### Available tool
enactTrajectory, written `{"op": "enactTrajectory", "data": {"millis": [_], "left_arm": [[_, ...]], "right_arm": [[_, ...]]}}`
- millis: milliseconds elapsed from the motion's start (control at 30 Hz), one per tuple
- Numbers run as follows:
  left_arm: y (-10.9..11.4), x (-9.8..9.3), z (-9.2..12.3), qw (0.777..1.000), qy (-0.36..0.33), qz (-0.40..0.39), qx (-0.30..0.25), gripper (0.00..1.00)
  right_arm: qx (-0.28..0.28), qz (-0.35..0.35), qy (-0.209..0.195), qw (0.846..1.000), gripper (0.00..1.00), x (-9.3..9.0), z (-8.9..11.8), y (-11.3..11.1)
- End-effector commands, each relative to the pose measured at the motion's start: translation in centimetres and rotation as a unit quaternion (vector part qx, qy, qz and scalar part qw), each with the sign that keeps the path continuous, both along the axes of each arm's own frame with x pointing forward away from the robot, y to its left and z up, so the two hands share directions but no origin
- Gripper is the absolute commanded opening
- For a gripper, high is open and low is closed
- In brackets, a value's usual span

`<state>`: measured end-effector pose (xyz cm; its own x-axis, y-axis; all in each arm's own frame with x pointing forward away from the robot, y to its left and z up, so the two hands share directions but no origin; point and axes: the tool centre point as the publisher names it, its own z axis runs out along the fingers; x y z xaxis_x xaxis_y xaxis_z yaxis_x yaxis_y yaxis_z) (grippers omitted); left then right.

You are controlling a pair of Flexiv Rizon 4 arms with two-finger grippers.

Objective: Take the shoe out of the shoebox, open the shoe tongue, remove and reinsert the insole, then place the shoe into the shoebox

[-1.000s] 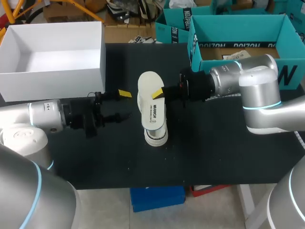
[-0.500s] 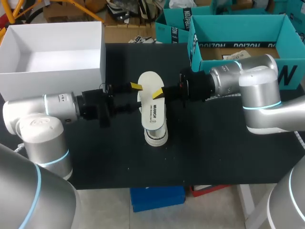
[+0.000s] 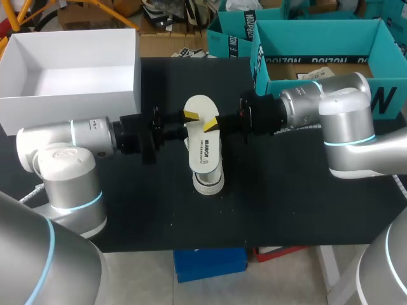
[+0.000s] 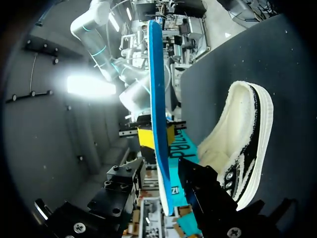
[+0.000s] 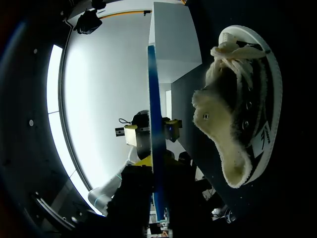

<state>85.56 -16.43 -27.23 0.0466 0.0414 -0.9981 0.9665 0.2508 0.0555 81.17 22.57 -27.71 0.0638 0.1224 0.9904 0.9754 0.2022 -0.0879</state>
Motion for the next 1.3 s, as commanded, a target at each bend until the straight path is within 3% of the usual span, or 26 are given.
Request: {"op": "enactTrajectory", "data": {"millis": [33,100,200,433,467,667,800,1100,1300], "left_arm": [[-0.5,0.1,-0.2,1.0,0.0,0.002,0.001,0.37],[-0.6,0.1,-0.2,1.0,0.001,0.002,0.001,0.34],[-0.6,0.0,-0.2,1.0,0.0,0.003,0.001,0.0],[-0.1,-0.3,-0.3,1.0,-0.001,0.004,0.005,0.0],[0.0,-0.3,-0.4,1.0,0.0,0.004,0.006,0.0],[0.6,-0.9,-0.6,1.0,0.008,0.007,0.024,0.0],[1.2,-2.3,-0.7,0.998,0.033,0.001,0.061,0.0],[2.7,-6.7,-1.0,0.981,0.1,-0.046,0.161,0.0],[3.7,-9.7,-1.6,0.972,0.126,-0.071,0.187,0.0]], "right_arm": [[0.0,0.0,0.0,1.0,0.0,0.0,-0.1,0.1],[0.0,0.0,0.0,1.0,0.0,0.0,-0.1,0.1],[0.0,0.0,0.0,1.0,0.0,0.0,-0.1,0.1],[0.0,0.0,0.0,1.0,0.0,0.0,-0.1,0.1],[0.0,0.0,0.0,1.0,1.0,0.0,-0.1,0.1],[-0.011,-0.012,-0.004,1.0,1.0,0.1,0.2,-0.3],[-0.028,-0.033,-0.004,0.999,1.0,-0.6,0.5,-1.4],[-0.064,-0.082,0.0,0.995,1.0,-3.0,0.9,-3.6],[-0.088,-0.125,-0.004,0.988,1.0,-4.9,1.5,-5.0]]}}
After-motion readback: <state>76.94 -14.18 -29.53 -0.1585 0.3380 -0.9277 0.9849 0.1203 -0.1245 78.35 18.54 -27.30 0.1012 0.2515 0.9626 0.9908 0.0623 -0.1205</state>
